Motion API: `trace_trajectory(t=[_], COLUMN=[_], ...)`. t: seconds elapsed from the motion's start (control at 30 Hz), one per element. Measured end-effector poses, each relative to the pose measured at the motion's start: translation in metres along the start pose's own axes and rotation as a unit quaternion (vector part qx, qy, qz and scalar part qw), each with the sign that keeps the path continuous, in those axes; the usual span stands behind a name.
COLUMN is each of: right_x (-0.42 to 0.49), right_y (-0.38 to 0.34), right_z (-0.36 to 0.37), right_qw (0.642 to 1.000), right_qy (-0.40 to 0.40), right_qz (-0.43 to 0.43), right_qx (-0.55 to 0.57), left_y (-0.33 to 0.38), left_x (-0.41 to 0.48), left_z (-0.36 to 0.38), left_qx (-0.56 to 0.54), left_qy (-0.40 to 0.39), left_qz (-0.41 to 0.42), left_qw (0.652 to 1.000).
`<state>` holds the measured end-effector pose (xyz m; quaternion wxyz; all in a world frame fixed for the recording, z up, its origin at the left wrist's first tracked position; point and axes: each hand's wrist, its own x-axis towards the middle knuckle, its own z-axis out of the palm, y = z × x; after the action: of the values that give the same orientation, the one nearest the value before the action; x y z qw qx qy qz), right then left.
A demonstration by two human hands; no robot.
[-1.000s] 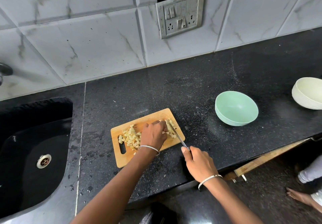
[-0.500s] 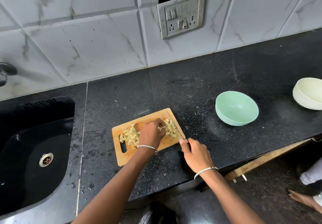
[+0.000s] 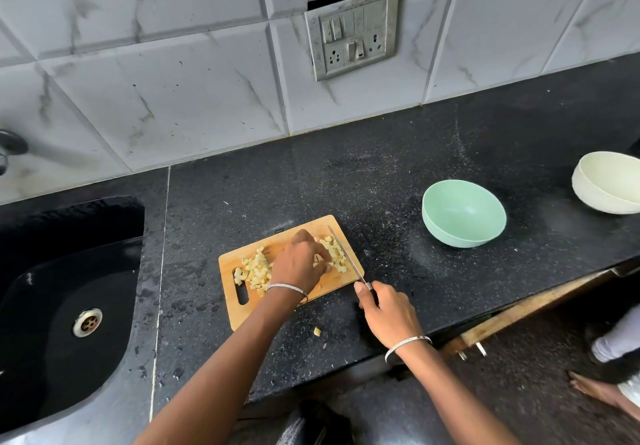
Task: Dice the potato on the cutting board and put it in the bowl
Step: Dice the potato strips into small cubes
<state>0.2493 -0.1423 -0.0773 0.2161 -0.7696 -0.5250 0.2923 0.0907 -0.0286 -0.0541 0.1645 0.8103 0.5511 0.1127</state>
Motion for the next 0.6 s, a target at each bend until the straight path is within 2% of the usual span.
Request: trace_trajectory(t=[0.13,0.4,0.6], right_x=[-0.005,-0.004,-0.014], right_y=[-0.002,-0.011,-0.022], right_z=[0.001,0.002,0.013], right_qw=[1.000,0.999,0.994], right_qy=[-0.012,-0.005,-0.051], right_qz=[-0.007,-0.027,-0.029], right_qx=[0.001,0.022,0.097], left_y=[0.001,0.004,-0.006], left_x=[-0.002,0.000,-0.002], left_z=[0.005,0.005,0.003], left_qx=[0.023,0.092,-0.018], left_qy=[-0.001,-0.026,0.032], left_qz=[-0.002,0.082,0.000], left_qw=[1.000,0.992,0.999])
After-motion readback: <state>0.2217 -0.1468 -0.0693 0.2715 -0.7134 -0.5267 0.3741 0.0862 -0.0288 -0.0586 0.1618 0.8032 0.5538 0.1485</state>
